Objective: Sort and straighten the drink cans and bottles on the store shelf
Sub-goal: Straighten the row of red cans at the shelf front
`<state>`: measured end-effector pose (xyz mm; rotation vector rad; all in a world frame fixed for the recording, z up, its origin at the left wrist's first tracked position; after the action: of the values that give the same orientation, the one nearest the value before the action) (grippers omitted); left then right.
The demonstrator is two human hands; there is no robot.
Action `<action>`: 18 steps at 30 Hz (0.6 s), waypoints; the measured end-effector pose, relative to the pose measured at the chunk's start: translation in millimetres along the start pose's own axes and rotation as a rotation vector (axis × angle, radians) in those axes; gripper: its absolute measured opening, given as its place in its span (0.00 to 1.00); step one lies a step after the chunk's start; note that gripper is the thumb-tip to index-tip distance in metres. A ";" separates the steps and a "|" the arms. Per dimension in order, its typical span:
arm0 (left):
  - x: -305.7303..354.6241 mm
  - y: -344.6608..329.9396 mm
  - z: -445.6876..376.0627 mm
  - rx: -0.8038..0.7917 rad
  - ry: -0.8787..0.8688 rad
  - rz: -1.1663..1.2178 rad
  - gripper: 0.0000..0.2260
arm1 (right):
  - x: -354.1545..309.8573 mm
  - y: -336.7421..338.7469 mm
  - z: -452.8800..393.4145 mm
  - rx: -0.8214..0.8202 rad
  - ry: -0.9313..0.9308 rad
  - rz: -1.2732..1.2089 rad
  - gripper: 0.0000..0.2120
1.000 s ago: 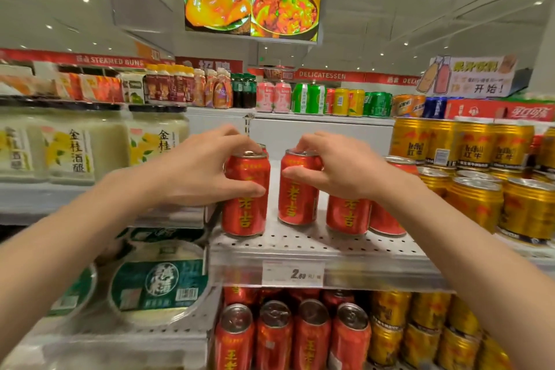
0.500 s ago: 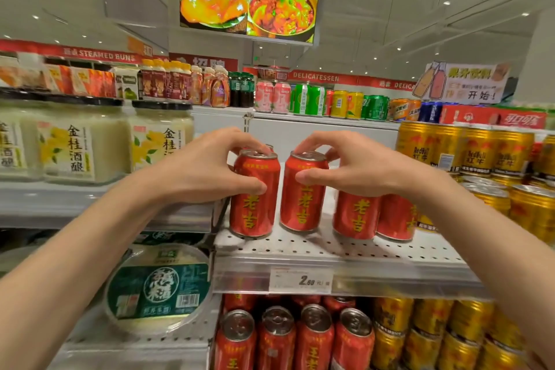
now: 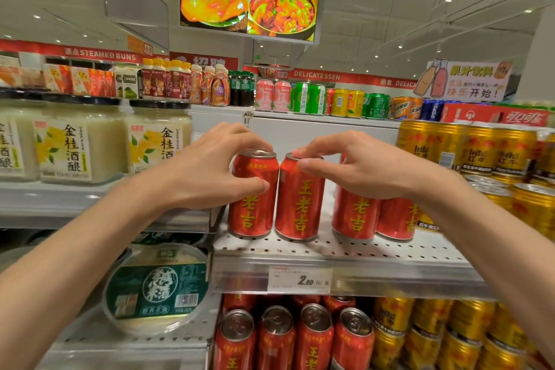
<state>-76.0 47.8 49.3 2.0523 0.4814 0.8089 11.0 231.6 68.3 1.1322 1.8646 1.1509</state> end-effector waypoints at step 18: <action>39.9 -24.5 -19.9 -0.002 -0.078 -0.158 0.26 | 42.2 24.0 39.6 0.017 -0.149 0.085 0.24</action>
<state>-62.3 96.7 52.1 2.0077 0.5906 0.6320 35.6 289.2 70.8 1.2818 1.7295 1.0682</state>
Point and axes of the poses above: each hand's wrist, its own z-axis away from the middle knuckle, its own y-axis out of the back of the hand, x = y × z, the point moved 5 cm from there along -z, towards the middle knuckle, and after that the axes turned 14 degrees about y, right-handed, at the moved point
